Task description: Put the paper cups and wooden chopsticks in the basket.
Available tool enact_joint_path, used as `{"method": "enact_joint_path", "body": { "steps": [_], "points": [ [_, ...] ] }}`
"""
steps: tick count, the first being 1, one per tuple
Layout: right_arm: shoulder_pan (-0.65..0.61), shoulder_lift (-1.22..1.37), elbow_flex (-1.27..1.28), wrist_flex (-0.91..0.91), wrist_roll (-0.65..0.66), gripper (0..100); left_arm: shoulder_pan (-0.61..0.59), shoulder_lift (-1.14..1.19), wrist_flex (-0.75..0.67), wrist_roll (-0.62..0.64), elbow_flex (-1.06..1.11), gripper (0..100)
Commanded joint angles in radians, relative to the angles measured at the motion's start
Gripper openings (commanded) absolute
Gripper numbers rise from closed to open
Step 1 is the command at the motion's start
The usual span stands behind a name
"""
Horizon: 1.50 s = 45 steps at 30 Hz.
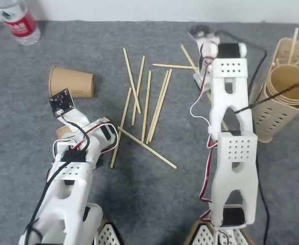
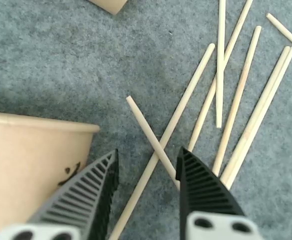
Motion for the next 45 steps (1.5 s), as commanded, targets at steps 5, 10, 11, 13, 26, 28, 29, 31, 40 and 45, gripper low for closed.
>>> {"method": "enact_joint_path", "body": {
  "steps": [5, 10, 11, 13, 26, 28, 29, 31, 40, 45],
  "points": [
    [-0.002, -0.024, -0.068, 0.047, 0.006, 0.6, 0.005, -0.006, -0.025, 0.0, -0.004, 18],
    [-0.008, -0.102, 0.008, 0.047, -0.046, 0.6, 0.006, -0.006, -0.025, 0.0, -0.004, 18],
    [-0.008, -0.139, 0.034, 0.047, -0.068, 0.6, 0.008, -0.006, -0.025, 0.0, -0.004, 18],
    [-0.008, -0.213, 0.107, 0.045, -0.084, 0.6, 0.008, -0.006, -0.025, 0.0, -0.004, 18],
    [-0.048, -0.737, 0.5, 0.039, -0.161, 0.6, 0.005, -0.006, -0.025, 0.0, -0.004, 18],
    [-0.064, -0.812, 0.588, 0.031, -0.161, 0.6, 0.003, -0.006, -0.025, 0.0, -0.004, 18],
    [-0.065, -0.849, 0.637, 0.015, -0.161, 0.6, 0.003, -0.006, -0.023, 0.0, -0.004, 18],
    [-0.059, -0.929, 0.723, -0.056, -0.155, 0.6, 0.003, -0.006, -0.023, 0.0, -0.002, 18],
    [0.028, -1.32, 0.945, -0.496, -0.14, 0.6, 0.003, -0.006, -0.023, 0.0, -0.002, 18],
    [0.077, -1.426, 1.094, -0.763, 0.032, 0.6, 0.003, -0.006, -0.023, 0.0, -0.002, 18]
  ]
}}
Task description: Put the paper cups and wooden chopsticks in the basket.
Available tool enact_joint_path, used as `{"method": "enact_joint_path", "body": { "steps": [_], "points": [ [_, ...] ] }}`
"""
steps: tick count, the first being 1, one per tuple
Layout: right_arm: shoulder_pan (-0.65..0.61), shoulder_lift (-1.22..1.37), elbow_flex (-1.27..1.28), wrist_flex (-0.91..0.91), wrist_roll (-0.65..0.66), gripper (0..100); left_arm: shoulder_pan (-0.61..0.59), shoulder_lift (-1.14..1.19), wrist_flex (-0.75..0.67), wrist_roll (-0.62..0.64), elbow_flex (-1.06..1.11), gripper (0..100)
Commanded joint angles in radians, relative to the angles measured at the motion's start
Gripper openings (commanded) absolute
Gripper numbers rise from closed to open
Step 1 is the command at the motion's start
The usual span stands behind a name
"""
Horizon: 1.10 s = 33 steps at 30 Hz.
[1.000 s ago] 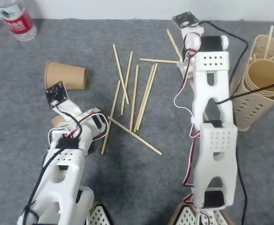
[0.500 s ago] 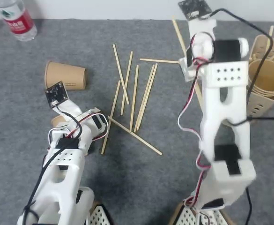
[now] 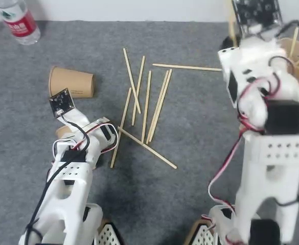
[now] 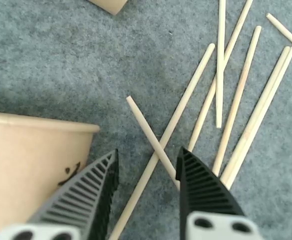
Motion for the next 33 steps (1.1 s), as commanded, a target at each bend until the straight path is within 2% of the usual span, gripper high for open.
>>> {"method": "enact_joint_path", "body": {
  "steps": [1, 8, 11, 15, 18, 23, 28, 33],
  "points": [
    [0.071, -0.094, 0.084, -0.232, 0.097, 0.6, 0.003, -0.006, -0.023, 0.0, -0.002, 18],
    [0.286, -0.154, 0.397, -0.875, 0.094, 0.6, 0.006, -0.006, -0.023, 0.0, -0.002, 18],
    [0.318, -0.125, 0.528, -1.113, 0.101, 0.6, 0.006, -0.006, -0.023, 0.0, -0.002, 18],
    [0.344, -0.074, 0.611, -1.319, 0.098, 0.6, 0.006, -0.006, -0.023, 0.0, -0.002, 18],
    [0.366, -0.021, 0.62, -1.415, 0.086, 0.6, 0.006, -0.005, -0.025, 0.0, -0.002, 18],
    [0.42, 0.133, 0.62, -1.526, -0.04, 0.6, 0.008, -0.005, -0.025, 0.0, -0.002, 18],
    [0.435, 0.262, 0.634, -1.541, -0.15, 0.6, 0.008, -0.005, -0.026, 0.0, -0.002, 18],
    [0.435, 0.348, 0.652, -1.546, -0.16, 0.6, 0.008, -0.005, -0.026, 0.0, -0.002, 18]
  ]
}}
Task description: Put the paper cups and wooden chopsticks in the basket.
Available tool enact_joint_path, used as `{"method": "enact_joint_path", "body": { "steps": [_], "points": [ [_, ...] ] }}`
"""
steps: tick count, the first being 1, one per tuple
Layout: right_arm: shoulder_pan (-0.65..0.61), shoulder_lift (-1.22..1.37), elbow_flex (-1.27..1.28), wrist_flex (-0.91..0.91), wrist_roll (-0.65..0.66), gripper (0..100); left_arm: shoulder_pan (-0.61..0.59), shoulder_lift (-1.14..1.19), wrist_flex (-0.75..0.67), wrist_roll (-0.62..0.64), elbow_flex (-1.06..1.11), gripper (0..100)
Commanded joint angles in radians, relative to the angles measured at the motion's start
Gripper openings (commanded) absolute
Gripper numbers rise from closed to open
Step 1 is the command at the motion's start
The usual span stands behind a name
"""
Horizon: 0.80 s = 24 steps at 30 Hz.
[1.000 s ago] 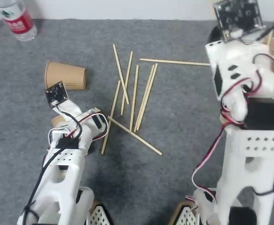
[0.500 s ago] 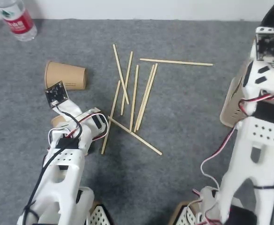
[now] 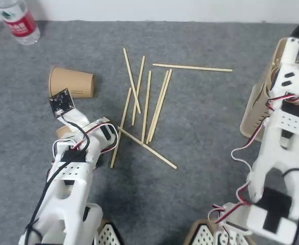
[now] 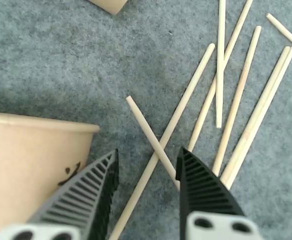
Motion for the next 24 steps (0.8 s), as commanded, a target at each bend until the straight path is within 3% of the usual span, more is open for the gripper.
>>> {"method": "enact_joint_path", "body": {
  "steps": [1, 8, 14, 24],
  "points": [
    [0.013, 0.021, 0.003, -0.025, -0.017, 0.6, 0.008, -0.005, -0.026, 0.0, -0.002, 18],
    [0.015, 0.044, 0.052, -0.025, -0.015, 1.7, 0.009, -0.006, -0.026, 0.0, -0.002, 18],
    [0.015, 0.042, 0.058, -0.016, -0.017, 22.9, 0.009, -0.006, -0.026, 0.0, -0.002, 18],
    [-0.007, -0.173, 0.186, -0.007, -0.015, 21.3, 0.009, -0.006, -0.026, 0.0, -0.002, 18]
  ]
}}
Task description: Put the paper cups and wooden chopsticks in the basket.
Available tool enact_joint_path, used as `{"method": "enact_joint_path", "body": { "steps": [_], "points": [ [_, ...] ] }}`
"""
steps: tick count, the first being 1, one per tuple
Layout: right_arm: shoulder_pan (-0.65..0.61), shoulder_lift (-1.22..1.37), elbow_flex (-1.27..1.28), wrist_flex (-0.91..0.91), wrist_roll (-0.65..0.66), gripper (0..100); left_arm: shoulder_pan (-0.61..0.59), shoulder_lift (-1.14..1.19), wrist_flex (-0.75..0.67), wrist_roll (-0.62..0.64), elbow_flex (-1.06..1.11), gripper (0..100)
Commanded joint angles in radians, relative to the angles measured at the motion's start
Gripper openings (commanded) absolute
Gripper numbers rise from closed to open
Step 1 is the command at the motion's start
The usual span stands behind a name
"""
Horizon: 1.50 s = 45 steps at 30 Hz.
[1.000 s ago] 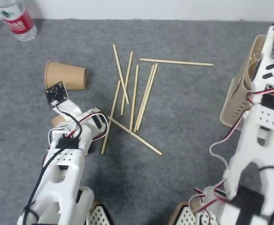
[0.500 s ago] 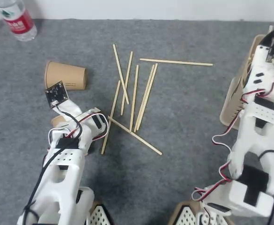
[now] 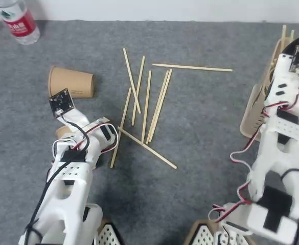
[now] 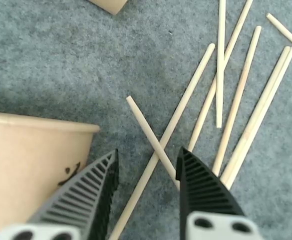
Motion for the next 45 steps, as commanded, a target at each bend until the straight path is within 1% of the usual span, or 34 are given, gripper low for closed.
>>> {"method": "enact_joint_path", "body": {
  "steps": [1, 3, 6, 11, 15, 18, 21, 23, 25, 27, 29, 31, 34, 37, 41, 45],
  "points": [
    [-0.021, -0.182, 0.048, 0.022, -0.008, 21.3, 0.009, -0.006, -0.026, 0.0, -0.002, 18],
    [-0.051, -0.297, 0.071, 0.15, -0.008, 21.3, 0.009, -0.006, -0.026, 0.002, -0.002, 18],
    [-0.136, -0.495, 0.069, 0.426, -0.008, 21.4, 0.009, -0.006, -0.026, 0.002, -0.002, 18],
    [-0.331, -0.785, 0.071, 0.759, -0.005, 21.5, 0.008, -0.006, -0.021, 0.002, -0.002, 18],
    [-0.469, -0.9, 0.084, 1.0, -0.008, 21.5, 0.008, -0.006, -0.021, 0.002, -0.001, 18],
    [-0.518, -0.903, 0.161, 1.081, -0.009, 21.5, 0.008, -0.005, -0.02, 0.002, -0.001, 18],
    [-0.524, -0.903, 0.331, 1.01, -0.011, 21.4, 0.008, -0.005, -0.02, 0.002, -0.001, 18],
    [-0.53, -0.903, 0.474, 0.898, -0.018, 21.4, 0.008, -0.006, -0.02, 0.002, -0.001, 18],
    [-0.552, -0.903, 0.615, 0.75, -0.054, 21.4, 0.008, -0.006, -0.02, 0.005, -0.001, 18],
    [-0.565, -0.908, 0.723, 0.613, -0.049, 21.3, 0.008, -0.006, -0.02, 0.006, -0.001, 18],
    [-0.593, -0.903, 0.804, 0.532, -0.055, 21.3, 0.009, -0.006, -0.02, 0.006, -0.002, 18],
    [-0.659, -0.903, 0.885, 0.493, -0.068, 21.3, 0.009, -0.006, -0.023, 0.006, -0.002, 18],
    [-0.73, -0.905, 0.945, 0.46, -0.012, 21.3, 0.009, -0.006, -0.023, 0.008, -0.004, 18],
    [-0.723, -0.905, 0.95, 0.456, 0.023, 21.3, 0.009, -0.006, -0.025, 0.008, -0.004, 18],
    [-0.688, -0.905, 0.95, 0.456, 0.02, 21.3, 0.005, -0.008, -0.025, 0.005, -0.005, 18],
    [-0.685, -0.905, 0.95, 0.456, 0.02, 21.3, 0.003, -0.008, 0.003, 0.008, -0.01, 18]
  ]
}}
